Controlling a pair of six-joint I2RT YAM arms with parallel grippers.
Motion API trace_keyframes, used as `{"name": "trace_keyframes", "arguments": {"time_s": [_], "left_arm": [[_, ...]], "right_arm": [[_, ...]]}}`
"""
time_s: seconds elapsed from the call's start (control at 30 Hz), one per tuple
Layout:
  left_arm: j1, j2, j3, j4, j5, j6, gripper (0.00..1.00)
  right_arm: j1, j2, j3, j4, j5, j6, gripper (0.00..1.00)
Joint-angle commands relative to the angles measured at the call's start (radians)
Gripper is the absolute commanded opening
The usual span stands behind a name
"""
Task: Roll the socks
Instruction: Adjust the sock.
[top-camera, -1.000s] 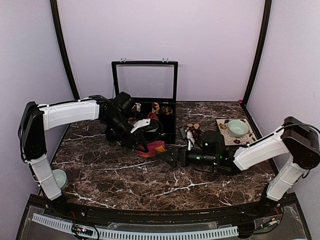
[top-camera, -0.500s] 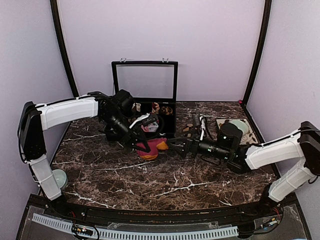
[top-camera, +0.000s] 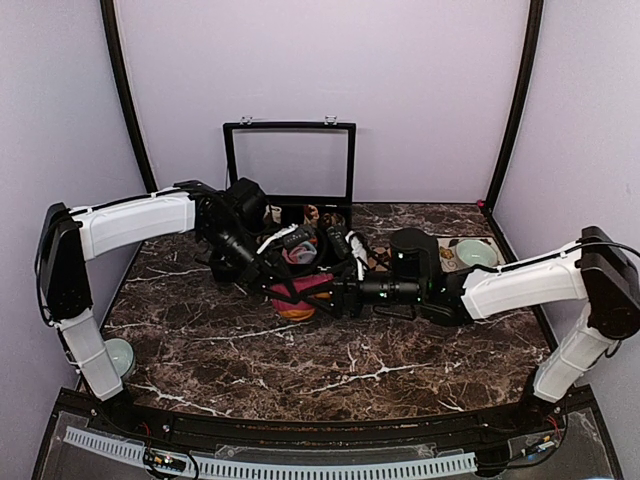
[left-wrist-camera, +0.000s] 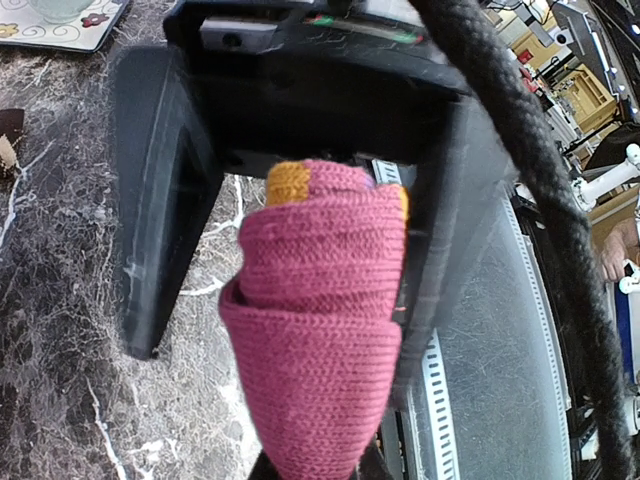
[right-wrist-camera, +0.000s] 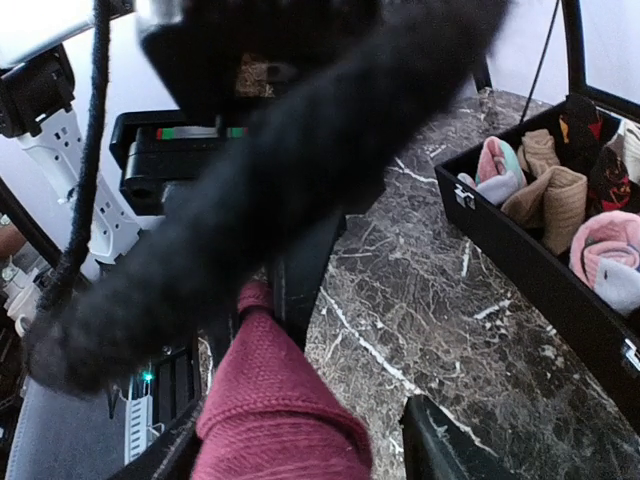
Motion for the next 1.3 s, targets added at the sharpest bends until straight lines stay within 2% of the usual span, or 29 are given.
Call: {"name": "trace_keyframes", "arguments": {"time_s": [0.0, 0.23, 0.27, 0.33, 0.4, 0.47, 0.53, 0.73, 0.87, 1.27], "left_arm": [[0.006, -0.059, 0.025, -0.050, 0.035, 0.027, 0.00], [0.004, -0.066, 0.022, -0.063, 0.024, 0.045, 0.01], [0.004, -0.070, 0.019, -0.056, 0.013, 0.041, 0.07], [0.004, -0.089, 0.006, -0.024, -0.032, 0.038, 0.25], [0.003, -0.124, -0.011, 0.017, -0.100, 0.057, 0.35], [0.001, -0.177, -0.047, 0.079, -0.180, 0.082, 0.60], [-0.011, -0.238, -0.089, 0.148, -0.259, 0.126, 0.67], [-0.107, -0.270, -0.123, 0.168, -0.528, 0.264, 0.70], [-0.138, -0.282, -0.168, 0.267, -0.723, 0.277, 0.64], [-0.191, -0.319, -0.202, 0.279, -0.815, 0.309, 0.61]], "right_arm": [[0.008, 0.023, 0.051, -0.034, -0.040, -0.015, 0.52], [0.013, 0.052, 0.070, -0.006, -0.076, 0.029, 0.06], [0.014, 0.055, 0.072, -0.001, -0.074, 0.035, 0.00], [0.016, 0.061, 0.070, 0.015, -0.050, 0.059, 0.00], [0.018, 0.059, 0.062, 0.038, -0.020, 0.087, 0.00], [0.020, 0.053, 0.051, 0.067, 0.016, 0.120, 0.00], [0.019, 0.058, 0.054, 0.078, 0.055, 0.157, 0.00], [0.021, 0.114, 0.078, 0.184, 0.061, 0.289, 0.00], [0.021, 0.141, 0.089, 0.252, 0.033, 0.360, 0.00], [0.029, 0.186, 0.081, 0.408, 0.038, 0.501, 0.00]]}}
